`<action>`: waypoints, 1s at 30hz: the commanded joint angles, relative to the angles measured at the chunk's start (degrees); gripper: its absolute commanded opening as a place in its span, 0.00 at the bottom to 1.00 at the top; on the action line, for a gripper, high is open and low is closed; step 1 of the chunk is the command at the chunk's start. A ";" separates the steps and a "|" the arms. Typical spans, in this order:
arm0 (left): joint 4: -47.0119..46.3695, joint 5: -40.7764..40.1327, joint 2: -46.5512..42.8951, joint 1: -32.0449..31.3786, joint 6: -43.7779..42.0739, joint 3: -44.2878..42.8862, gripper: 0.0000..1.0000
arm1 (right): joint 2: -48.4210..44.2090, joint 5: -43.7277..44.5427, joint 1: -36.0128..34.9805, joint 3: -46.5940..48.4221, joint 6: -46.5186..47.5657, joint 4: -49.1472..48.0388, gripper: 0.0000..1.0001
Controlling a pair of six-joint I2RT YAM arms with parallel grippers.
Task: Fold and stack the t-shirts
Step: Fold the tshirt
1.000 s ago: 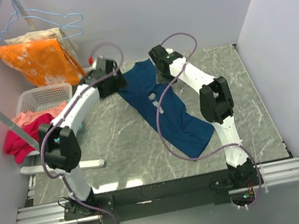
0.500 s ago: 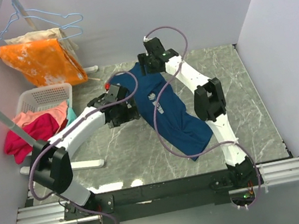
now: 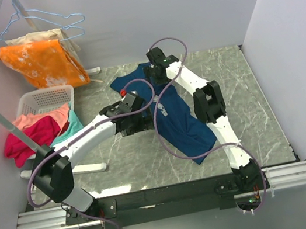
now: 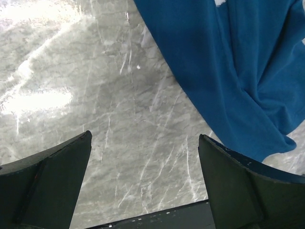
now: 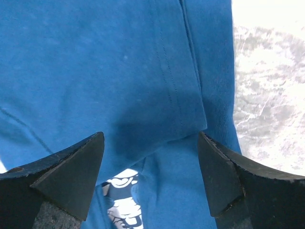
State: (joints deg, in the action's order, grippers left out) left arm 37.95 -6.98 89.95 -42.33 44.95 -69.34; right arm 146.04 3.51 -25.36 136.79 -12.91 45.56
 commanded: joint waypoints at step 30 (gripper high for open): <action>3.53 -3.04 -4.61 -5.31 0.41 2.11 0.99 | 3.91 2.74 14.99 6.64 -22.07 5.07 0.71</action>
State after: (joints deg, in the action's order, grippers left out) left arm 41.50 -10.31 86.02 -46.98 45.74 -66.32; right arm 150.54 5.02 -11.11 142.08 -30.15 52.07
